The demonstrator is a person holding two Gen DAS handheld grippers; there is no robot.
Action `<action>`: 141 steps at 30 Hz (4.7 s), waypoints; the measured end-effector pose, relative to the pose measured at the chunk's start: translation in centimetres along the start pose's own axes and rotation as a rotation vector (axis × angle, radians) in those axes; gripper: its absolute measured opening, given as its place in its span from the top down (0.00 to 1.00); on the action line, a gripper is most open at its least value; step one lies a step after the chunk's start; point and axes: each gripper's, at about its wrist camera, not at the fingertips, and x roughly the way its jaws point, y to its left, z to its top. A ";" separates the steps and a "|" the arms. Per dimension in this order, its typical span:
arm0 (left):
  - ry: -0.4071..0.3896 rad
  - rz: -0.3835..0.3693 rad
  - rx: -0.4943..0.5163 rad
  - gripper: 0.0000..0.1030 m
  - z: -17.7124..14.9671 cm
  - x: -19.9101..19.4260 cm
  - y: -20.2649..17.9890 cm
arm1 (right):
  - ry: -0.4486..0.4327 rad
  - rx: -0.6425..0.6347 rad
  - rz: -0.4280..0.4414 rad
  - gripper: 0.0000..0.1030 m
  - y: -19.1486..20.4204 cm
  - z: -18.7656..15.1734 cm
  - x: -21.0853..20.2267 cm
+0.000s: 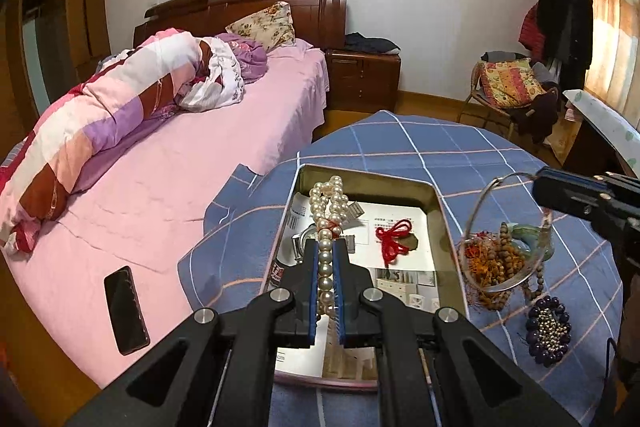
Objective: Organize jewelry
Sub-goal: 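Lift the pearls into the tin with the left tool while the right tool carries the bangle there, then open both tools to release the pearls and bangle inside the tin, then move the right tool over the purple bead bracelet, then close the right tool on the purple bead bracelet and lift it, then grasp the brown wooden bead strand with the left tool while the right tool holds the bracelet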
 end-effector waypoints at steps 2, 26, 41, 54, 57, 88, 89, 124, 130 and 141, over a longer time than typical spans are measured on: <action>0.010 -0.001 -0.009 0.95 -0.1 0.4 0.3 | 0.012 0.000 0.005 0.91 0.2 0.1 0.8; 0.055 -0.033 0.012 0.95 -0.5 1.9 -0.1 | 0.121 -0.007 0.012 0.91 1.5 -0.5 5.9; 0.105 -0.026 0.027 0.94 -1.4 3.7 0.0 | 0.160 0.011 -0.009 0.90 0.9 -1.4 7.8; 0.099 -0.011 0.019 0.89 -1.1 3.3 0.1 | 0.133 0.044 -0.001 0.47 0.4 -1.7 7.1; 0.076 0.007 0.014 0.45 -0.8 2.5 0.1 | 0.106 0.060 -0.005 0.41 -0.1 -1.9 5.7; 0.041 0.021 0.136 0.28 -4.2 -0.9 -10.2 | 0.174 0.187 -0.220 0.55 -8.4 -12.7 -4.6; 0.042 0.018 0.138 0.28 -4.2 -0.9 -10.4 | 0.179 0.182 -0.216 0.56 -8.3 -12.7 -4.5; 0.066 -0.028 0.258 0.28 -5.3 0.8 -15.8 | -0.039 0.318 -0.245 0.85 -12.2 -10.6 -8.9; 0.035 -0.010 0.216 0.28 -4.3 0.2 -15.3 | -0.040 0.390 -0.259 0.84 -14.2 -11.5 -8.7; 0.116 -0.122 0.277 0.28 -3.3 4.3 -20.3 | -0.041 0.323 -0.224 0.84 -12.3 -11.1 -7.7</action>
